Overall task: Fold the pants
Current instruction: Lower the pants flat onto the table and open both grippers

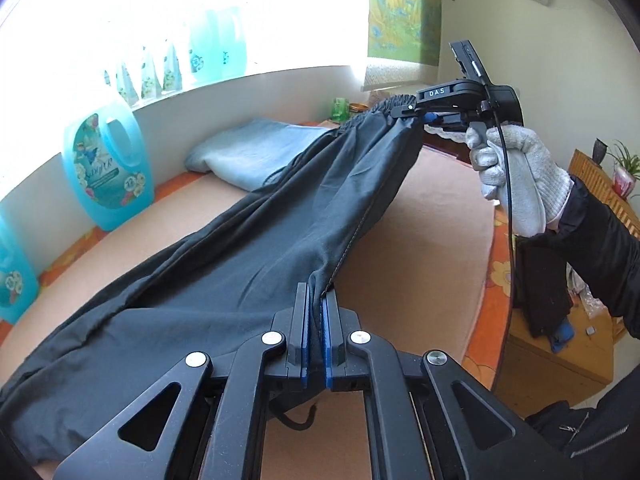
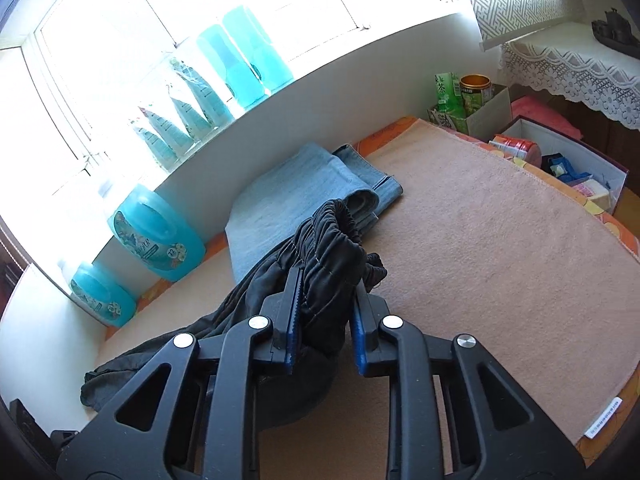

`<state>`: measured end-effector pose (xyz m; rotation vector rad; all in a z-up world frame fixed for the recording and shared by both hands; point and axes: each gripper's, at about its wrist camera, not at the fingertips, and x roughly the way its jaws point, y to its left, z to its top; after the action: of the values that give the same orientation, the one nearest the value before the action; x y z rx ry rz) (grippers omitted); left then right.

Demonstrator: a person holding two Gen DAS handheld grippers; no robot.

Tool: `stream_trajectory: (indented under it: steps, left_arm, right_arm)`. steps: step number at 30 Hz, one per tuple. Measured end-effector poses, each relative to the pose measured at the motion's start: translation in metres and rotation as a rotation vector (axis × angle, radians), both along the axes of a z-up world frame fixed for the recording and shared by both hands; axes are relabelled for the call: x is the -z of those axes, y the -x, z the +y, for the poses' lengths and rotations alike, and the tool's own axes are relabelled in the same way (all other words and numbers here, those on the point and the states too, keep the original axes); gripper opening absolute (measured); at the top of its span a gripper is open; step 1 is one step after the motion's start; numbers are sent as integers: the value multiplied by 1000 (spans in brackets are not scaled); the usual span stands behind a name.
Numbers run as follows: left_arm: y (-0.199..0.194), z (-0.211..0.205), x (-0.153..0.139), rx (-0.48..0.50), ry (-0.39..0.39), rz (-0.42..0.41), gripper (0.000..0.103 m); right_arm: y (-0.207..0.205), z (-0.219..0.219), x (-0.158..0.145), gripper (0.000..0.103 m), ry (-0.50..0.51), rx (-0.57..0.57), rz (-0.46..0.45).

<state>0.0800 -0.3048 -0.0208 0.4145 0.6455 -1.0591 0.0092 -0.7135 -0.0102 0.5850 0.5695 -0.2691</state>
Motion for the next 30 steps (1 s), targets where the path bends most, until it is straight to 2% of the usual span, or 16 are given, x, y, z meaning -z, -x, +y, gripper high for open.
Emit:
stream_trajectory:
  steps: [2,4,6,8,10,11,13,16,18,20,23,27,30]
  left_arm:
    - [13,-5,7,29,-13,0,4]
    - [22,-11,20,63,-36,18,4]
    - [27,-18,34,87,-72,32,10]
    - [25,-22,44,81,-87,69,11]
    - [27,-21,46,73,-88,89,17]
    - [28,-17,43,64,-81,91,22]
    - [27,-6,36,50,-53,89,26]
    - [14,17,25,-12,-23,90,37]
    - [5,35,17,-70,-1,87,38]
    - [-6,56,12,-136,12,71,38]
    - [-27,92,9,-252,26,82,38]
    - [-51,145,10,-431,24,56,38]
    - [-68,189,10,-566,34,35,38]
  right_arm:
    - [21,-3,1,22,17,22,11]
    - [35,-6,12,22,32,41,59]
    - [39,-11,32,22,30,46,124]
    - [38,-14,49,24,38,28,188]
    - [35,-12,55,32,95,12,261]
    - [38,-11,54,33,108,16,263]
    - [42,-7,45,36,153,18,258]
    - [42,14,20,40,312,25,241]
    - [39,30,1,42,377,7,215]
    - [31,48,-15,42,401,-56,174]
    - [5,87,-27,42,435,-216,150]
    - [-43,151,-20,42,402,-463,144]
    - [-79,207,-9,42,422,-619,152]
